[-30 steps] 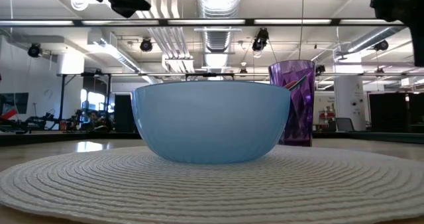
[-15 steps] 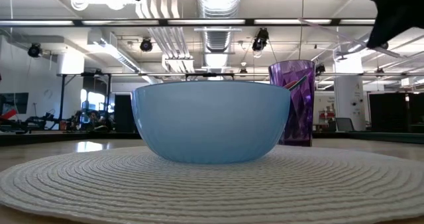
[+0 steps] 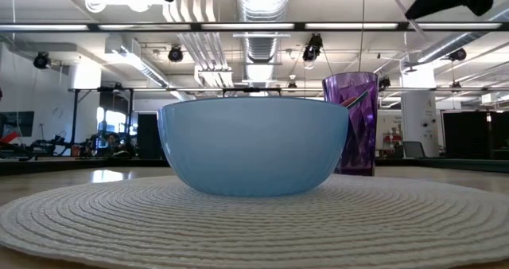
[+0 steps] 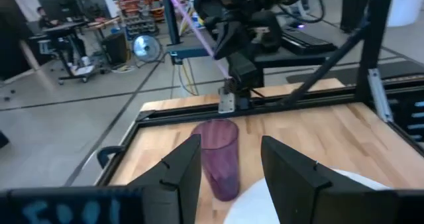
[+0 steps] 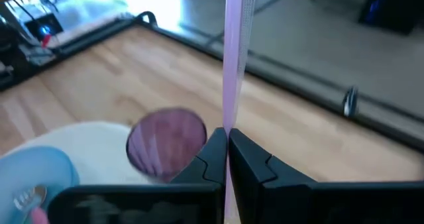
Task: Pick & Place Utensil
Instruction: Put the purple straw into the purple cup
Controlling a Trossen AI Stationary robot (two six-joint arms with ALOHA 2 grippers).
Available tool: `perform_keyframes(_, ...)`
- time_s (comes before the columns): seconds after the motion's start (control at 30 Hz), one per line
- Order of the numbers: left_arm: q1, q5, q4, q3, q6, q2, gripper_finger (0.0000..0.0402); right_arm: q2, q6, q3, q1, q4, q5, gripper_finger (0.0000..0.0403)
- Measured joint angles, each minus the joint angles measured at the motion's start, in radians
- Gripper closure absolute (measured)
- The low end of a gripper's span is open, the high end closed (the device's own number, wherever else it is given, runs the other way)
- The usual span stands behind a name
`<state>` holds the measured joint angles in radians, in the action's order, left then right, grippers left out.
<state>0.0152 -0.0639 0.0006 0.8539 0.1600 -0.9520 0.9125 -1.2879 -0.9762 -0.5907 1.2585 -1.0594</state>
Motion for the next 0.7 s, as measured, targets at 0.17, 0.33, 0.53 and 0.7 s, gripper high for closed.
perform_keyframes(0.17, 0.035, 0.0, 0.066, 0.0, 0.001, -0.038, 0.025, -0.002, 0.119, -0.002, 0.006, -0.062, -0.069, 0.0395)
perform_keyframes(0.33, 0.075, 0.001, 0.144, 0.0, 0.004, -0.08, 0.025, -0.001, 0.279, -0.001, 0.03, -0.156, -0.089, 0.0395)
perform_keyframes(0.53, 0.116, 0.043, 0.227, 0.001, 0.003, -0.125, 0.024, -0.001, 0.496, 0.001, 0.067, -0.295, -0.089, 0.0395)
perform_keyframes(0.7, 0.133, 0.051, 0.235, 0.054, 0.003, -0.183, 0.0197, -0.001, 0.557, 0.001, 0.097, -0.305, -0.088, 0.0395)
